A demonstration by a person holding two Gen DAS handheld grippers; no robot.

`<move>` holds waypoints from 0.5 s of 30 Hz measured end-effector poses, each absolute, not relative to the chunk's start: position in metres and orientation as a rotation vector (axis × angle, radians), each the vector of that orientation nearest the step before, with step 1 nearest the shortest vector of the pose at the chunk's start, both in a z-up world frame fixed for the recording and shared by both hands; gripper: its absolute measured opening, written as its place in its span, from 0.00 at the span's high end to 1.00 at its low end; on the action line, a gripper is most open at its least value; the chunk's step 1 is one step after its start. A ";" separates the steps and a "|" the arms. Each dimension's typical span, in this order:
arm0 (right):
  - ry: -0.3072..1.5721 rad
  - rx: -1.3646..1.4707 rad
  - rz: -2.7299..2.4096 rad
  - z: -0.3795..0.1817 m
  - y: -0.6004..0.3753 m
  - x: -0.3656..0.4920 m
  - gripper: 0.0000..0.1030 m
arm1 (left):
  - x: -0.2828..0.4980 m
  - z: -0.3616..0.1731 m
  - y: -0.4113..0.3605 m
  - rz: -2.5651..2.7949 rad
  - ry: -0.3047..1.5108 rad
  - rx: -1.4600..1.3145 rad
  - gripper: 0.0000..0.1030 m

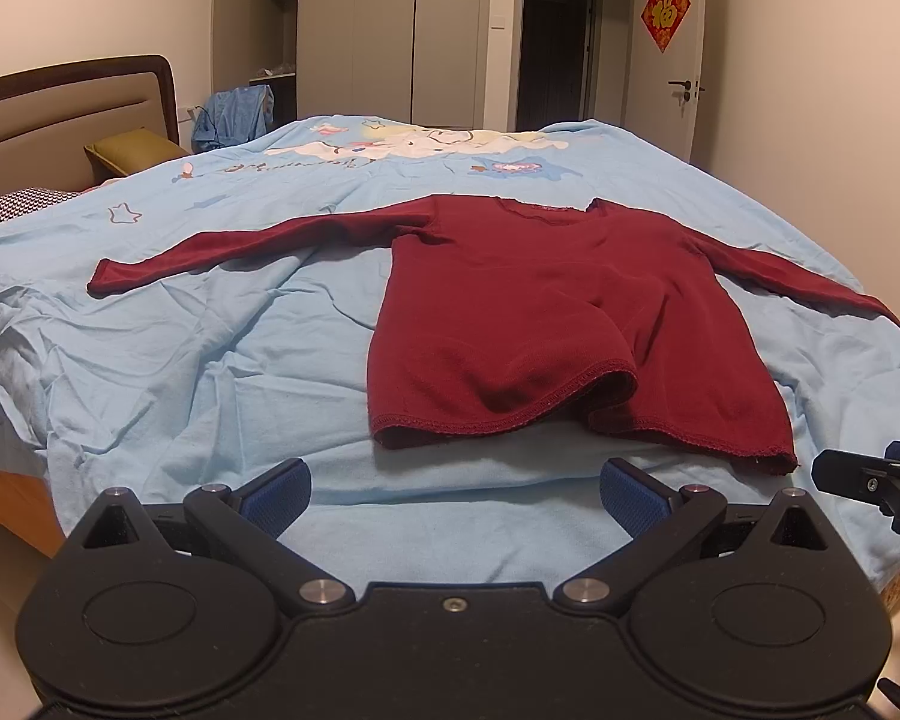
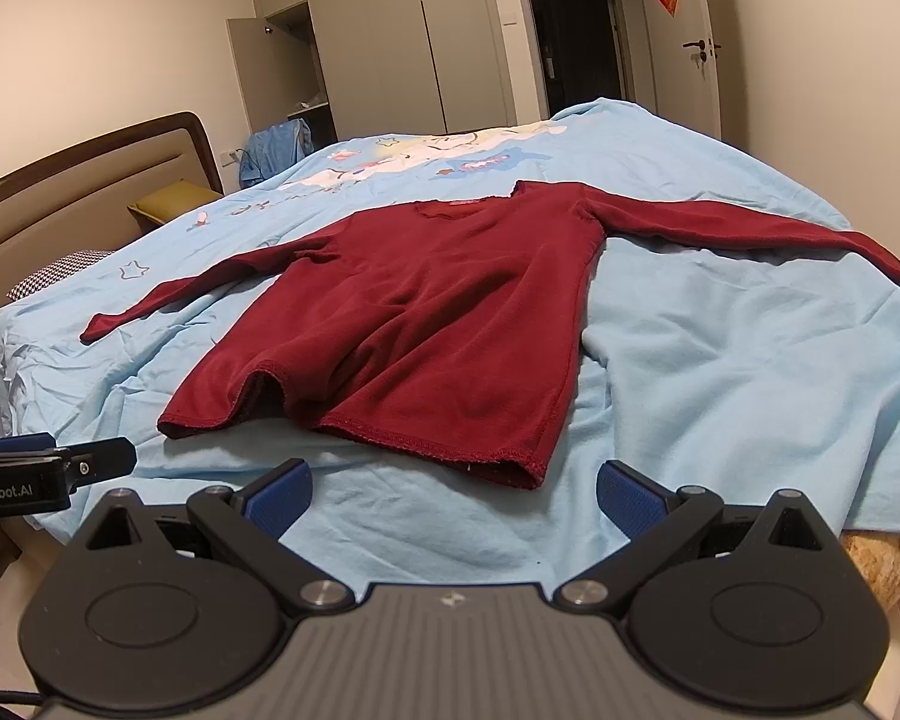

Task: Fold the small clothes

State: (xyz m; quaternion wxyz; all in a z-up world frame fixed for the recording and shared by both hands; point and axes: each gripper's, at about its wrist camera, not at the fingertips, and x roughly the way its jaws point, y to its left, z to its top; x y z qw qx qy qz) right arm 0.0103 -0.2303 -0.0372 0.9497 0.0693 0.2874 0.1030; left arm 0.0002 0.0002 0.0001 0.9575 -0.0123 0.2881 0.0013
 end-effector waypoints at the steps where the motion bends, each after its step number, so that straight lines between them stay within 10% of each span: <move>1: 0.586 0.141 0.210 -0.037 -0.230 0.011 0.00 | 0.000 0.000 0.000 0.003 0.584 -0.025 0.01; 15: 0.591 0.143 0.211 -0.038 -0.230 0.011 0.00 | 0.000 0.000 0.000 0.002 0.586 -0.027 0.01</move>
